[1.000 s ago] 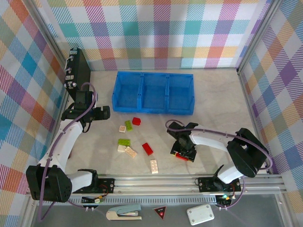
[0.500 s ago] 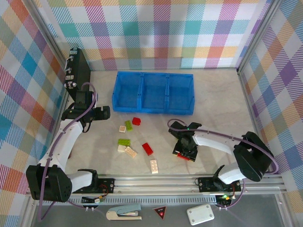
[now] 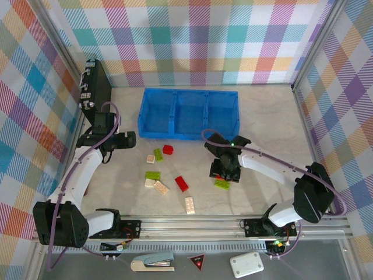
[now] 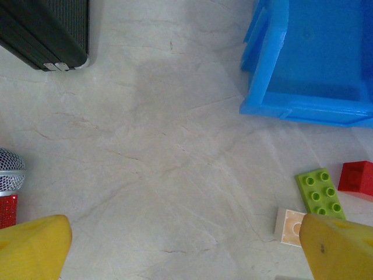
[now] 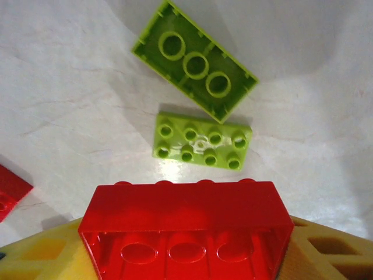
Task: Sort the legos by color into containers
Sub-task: Pick up the lego from the bottom-center of the table, then place the lego in the container.
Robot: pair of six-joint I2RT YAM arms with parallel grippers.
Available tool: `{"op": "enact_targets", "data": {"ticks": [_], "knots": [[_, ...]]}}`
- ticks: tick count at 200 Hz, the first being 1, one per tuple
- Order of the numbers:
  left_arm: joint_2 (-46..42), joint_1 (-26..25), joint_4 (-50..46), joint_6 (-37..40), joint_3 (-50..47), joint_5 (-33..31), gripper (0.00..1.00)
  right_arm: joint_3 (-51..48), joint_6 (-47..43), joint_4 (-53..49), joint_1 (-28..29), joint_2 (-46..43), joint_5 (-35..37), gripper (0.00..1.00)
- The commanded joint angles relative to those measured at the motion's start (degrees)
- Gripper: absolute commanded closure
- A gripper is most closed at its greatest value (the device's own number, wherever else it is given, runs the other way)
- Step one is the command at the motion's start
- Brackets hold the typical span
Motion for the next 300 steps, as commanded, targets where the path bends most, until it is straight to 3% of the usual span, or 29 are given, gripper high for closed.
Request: {"op": "enact_targets", "data": {"ticks": [1, 69, 138, 209, 260, 300], "knots": [[0.3, -0.3, -0.8, 1.0, -0.4, -0.6, 0.0, 4.4, -7.3, -2.5, -2.0, 2.5, 1.5, 0.44], [0.4, -0.3, -0.9, 1.0, -0.4, -0.7, 0.0, 22.7, -21.6, -1.9, -12.3, 15.2, 0.4, 0.44], [2.3, -0.3, -1.0, 1.2, -0.3, -1.7, 0.0, 42.3, -29.3, -5.1, -19.4, 31.0, -0.8, 0.43], [2.0, -0.3, -0.9, 1.4, -0.8, -3.1, 0.0, 47.7, -33.9, -5.0, -24.7, 40.3, -2.0, 0.44], [2.2, -0.3, -1.1, 1.4, -0.7, -3.4, 0.0, 49.8, -36.9, -5.7, -26.7, 44.4, 1.1, 0.44], [2.2, -0.3, -1.2, 1.5, -0.8, -4.2, 0.0, 50.7, -39.1, -5.0, -27.3, 46.6, -4.4, 0.4]]}}
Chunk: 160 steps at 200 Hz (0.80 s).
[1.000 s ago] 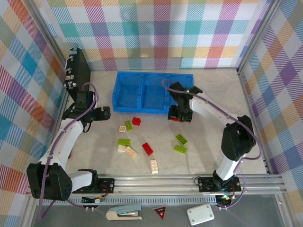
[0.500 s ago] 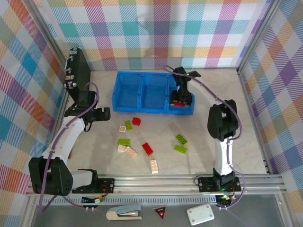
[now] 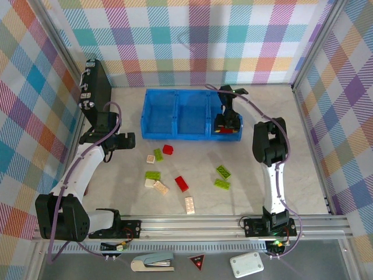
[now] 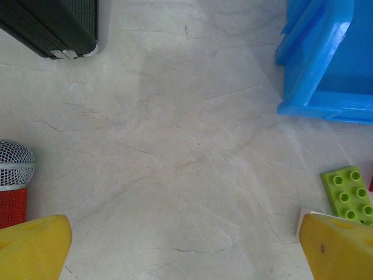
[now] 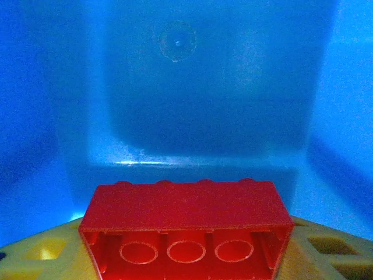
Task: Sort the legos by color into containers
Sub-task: Place the lego in the container.
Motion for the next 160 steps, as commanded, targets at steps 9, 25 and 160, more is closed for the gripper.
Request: {"op": "enact_targets", "data": {"ticks": [9, 25, 160], "knots": [[-0.8, -0.3, -1.1, 1.1, -0.8, -1.3, 0.0, 2.6, -2.9, -1.6, -0.7, 2.7, -3.9, 0.4], [-0.6, -0.3, -1.1, 1.1, -0.7, -1.4, 0.0, 2.7, -2.7, -1.4, -0.7, 3.4, -4.0, 0.39], [0.0, -0.3, -1.6, 1.0, -0.5, -1.4, 0.0, 3.1, -1.6, -1.5, -0.7, 2.3, -4.2, 0.29]]}}
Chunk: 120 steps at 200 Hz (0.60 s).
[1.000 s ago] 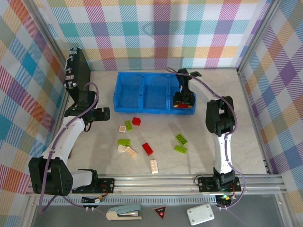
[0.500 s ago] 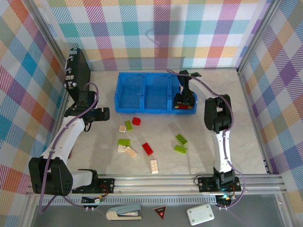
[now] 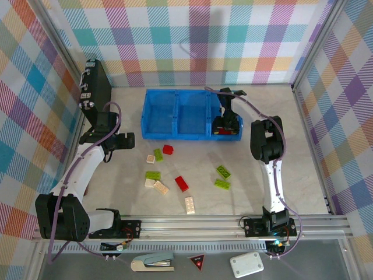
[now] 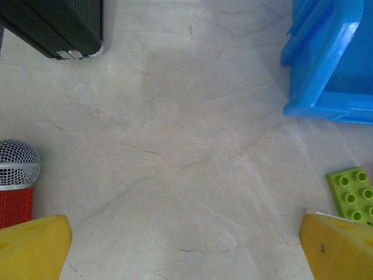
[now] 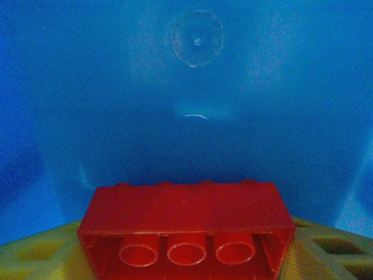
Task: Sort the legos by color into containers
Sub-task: Place the lego in the container.
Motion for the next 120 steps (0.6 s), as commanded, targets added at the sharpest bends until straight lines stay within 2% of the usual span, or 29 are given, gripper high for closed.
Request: {"op": "enact_targets", "data": {"ticks": [1, 69, 120], "knots": [[0.0, -0.3, -1.6, 0.7, -0.5, -0.8, 0.0, 1.5, -0.2, -1.6, -0.2, -1.9, -0.8, 0.29], [0.8, -0.3, -2.4, 0.0, 0.0, 0.3, 0.0, 2.2, 0.2, -3.4, -0.1, -4.3, 0.3, 0.26], [0.3, -0.3, -3.3, -2.9, 1.2, 3.7, 0.0, 0.4, 0.9, -3.8, 0.4, -8.3, 1.0, 0.26]]}}
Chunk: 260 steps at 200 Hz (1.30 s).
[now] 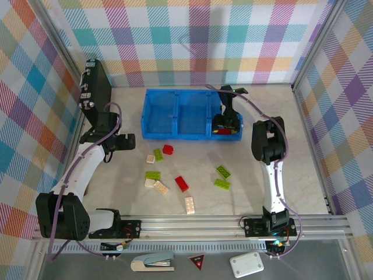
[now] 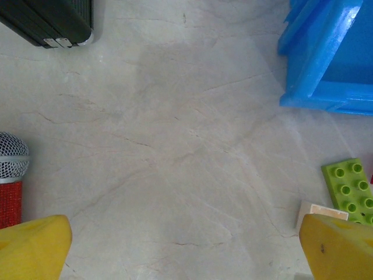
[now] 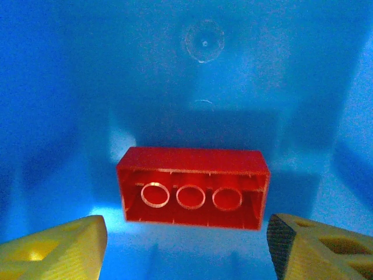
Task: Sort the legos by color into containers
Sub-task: Place the lego in the container, then pick up the lego from the middle-left of the table.
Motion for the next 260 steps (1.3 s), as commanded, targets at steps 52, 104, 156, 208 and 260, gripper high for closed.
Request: {"op": "enact_targets", "data": {"ticks": [52, 104, 156, 208, 260], "knots": [[5.3, -0.3, -8.9, -7.8, 5.8, 5.4, 0.04, -4.6, 2.0, -1.9, 1.1, -11.0, 2.2, 0.26], [7.4, -3.3, -10.7, -15.1, 6.6, 6.4, 0.05, -10.0, 2.4, -1.5, 3.2, -17.2, 2.8, 0.27], [10.3, -10.8, -10.7, -19.6, 6.4, 4.7, 0.12, -15.7, 3.8, -0.2, 5.4, -21.7, 2.5, 0.27], [15.6, -14.8, -7.0, -19.7, 5.2, 7.0, 0.29, -19.5, 5.5, 1.5, 7.5, -24.1, 2.1, 0.28], [20.6, -14.9, -6.5, -14.8, 6.3, 7.7, 0.36, -20.2, 6.1, 1.2, 8.3, -24.8, 2.6, 0.28]]}}
